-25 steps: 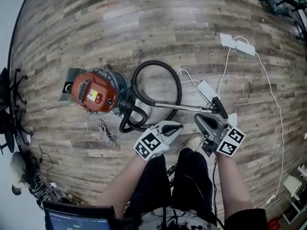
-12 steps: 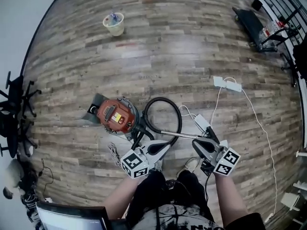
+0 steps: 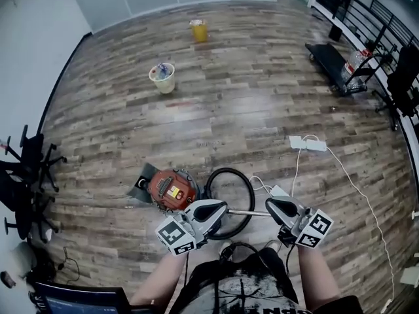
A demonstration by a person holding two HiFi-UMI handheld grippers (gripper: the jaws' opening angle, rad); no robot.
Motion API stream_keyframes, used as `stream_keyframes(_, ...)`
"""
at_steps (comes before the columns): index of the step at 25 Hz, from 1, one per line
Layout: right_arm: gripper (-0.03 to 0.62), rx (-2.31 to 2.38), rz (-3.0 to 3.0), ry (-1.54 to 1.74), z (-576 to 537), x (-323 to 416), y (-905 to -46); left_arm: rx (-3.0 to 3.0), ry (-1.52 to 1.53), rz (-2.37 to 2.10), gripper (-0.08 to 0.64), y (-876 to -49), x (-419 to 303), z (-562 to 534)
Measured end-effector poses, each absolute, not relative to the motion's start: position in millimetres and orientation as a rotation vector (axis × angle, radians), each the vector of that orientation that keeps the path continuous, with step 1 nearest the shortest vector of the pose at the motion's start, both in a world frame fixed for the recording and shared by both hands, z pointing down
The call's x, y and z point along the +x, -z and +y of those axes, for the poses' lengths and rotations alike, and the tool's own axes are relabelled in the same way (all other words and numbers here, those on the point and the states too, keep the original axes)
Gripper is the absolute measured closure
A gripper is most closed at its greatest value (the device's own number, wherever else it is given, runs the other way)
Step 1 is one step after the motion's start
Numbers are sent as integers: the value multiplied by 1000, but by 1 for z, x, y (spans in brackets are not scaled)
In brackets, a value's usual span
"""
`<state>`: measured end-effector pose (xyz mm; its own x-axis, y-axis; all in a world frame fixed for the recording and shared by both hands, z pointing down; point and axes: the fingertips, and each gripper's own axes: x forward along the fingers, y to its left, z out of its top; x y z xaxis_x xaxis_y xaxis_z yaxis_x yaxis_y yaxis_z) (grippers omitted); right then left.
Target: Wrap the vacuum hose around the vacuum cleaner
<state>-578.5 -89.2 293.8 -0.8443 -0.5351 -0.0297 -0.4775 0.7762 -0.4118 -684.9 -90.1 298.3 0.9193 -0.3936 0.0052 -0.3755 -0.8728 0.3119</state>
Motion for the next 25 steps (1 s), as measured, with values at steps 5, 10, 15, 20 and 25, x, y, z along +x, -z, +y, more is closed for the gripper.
stream_keyframes(5,586,-779,2891,434,-86,-589,-269,2861,69,-597,557,-266,-682,-86)
stream_keyframes(10,586,-703,2944,270,-78,-583,-237,2941,12,-653,557,-241,-661,-73)
stream_keyframes(15,584,-624,3010,165,-68,-561,-212,2962,-11,-740,557,-217,-627,-61)
stream_keyframes(20,584,-529,3062,79,-49,-530,-197,3005,-37,-816,557,-204,-585,-42)
stream_keyframes(25,584,-472,3077,47,-28,-497,-199,3006,-66,-858,557,-205,-543,-22)
